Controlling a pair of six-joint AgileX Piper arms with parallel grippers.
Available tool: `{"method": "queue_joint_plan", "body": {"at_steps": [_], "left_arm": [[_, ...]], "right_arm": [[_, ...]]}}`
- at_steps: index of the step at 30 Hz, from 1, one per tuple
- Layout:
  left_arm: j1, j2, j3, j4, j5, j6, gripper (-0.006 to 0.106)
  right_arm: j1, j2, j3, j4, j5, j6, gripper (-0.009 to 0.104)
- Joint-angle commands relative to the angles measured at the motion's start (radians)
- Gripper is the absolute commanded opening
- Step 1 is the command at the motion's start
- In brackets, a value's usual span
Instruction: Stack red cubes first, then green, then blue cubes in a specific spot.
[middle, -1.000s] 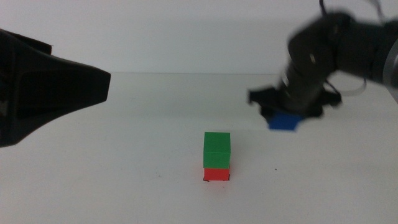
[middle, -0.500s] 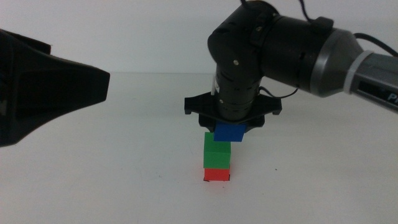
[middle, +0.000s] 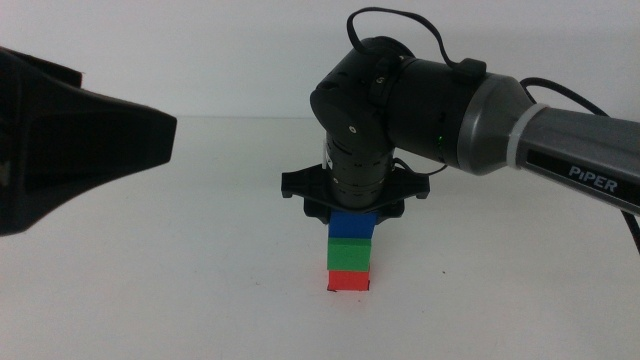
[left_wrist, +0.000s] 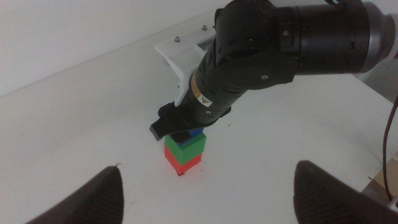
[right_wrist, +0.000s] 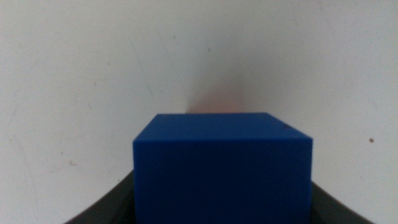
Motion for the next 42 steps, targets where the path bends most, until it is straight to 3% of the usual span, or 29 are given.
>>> {"method": "queue_joint_plan", "body": {"at_steps": [1, 24, 25, 26, 31, 37, 42], "left_arm": [[-0.001, -0.002, 0.002, 0.005, -0.016, -0.002, 0.094], [-0.001, -0.002, 0.002, 0.007, -0.016, -0.002, 0.094], [-0.001, -0.002, 0.002, 0.007, -0.016, -0.002, 0.094], [-0.001, -0.002, 0.002, 0.007, -0.016, -0.002, 0.094], [-0.001, -0.002, 0.002, 0.007, -0.016, -0.002, 0.094], [-0.001, -0.002, 0.002, 0.007, -0.016, -0.002, 0.094], [-0.001, -0.002, 0.002, 0.009, -0.016, -0.002, 0.094]], "right_arm": [[0.002, 0.013, -0.008, -0.012, -0.012, 0.009, 0.017], [0.011, -0.013, -0.008, -0.013, 0.027, 0.013, 0.022], [0.011, -0.013, -0.008, -0.013, 0.027, 0.013, 0.036], [0.011, -0.013, -0.008, -0.013, 0.021, 0.01, 0.059], [0.009, -0.016, -0.008, -0.026, 0.003, 0.005, 0.09], [0.0, -0.18, 0.009, -0.043, 0.003, -0.098, 0.093], [-0.067, -0.499, 0.192, -0.088, -0.073, -0.22, 0.093]]}}
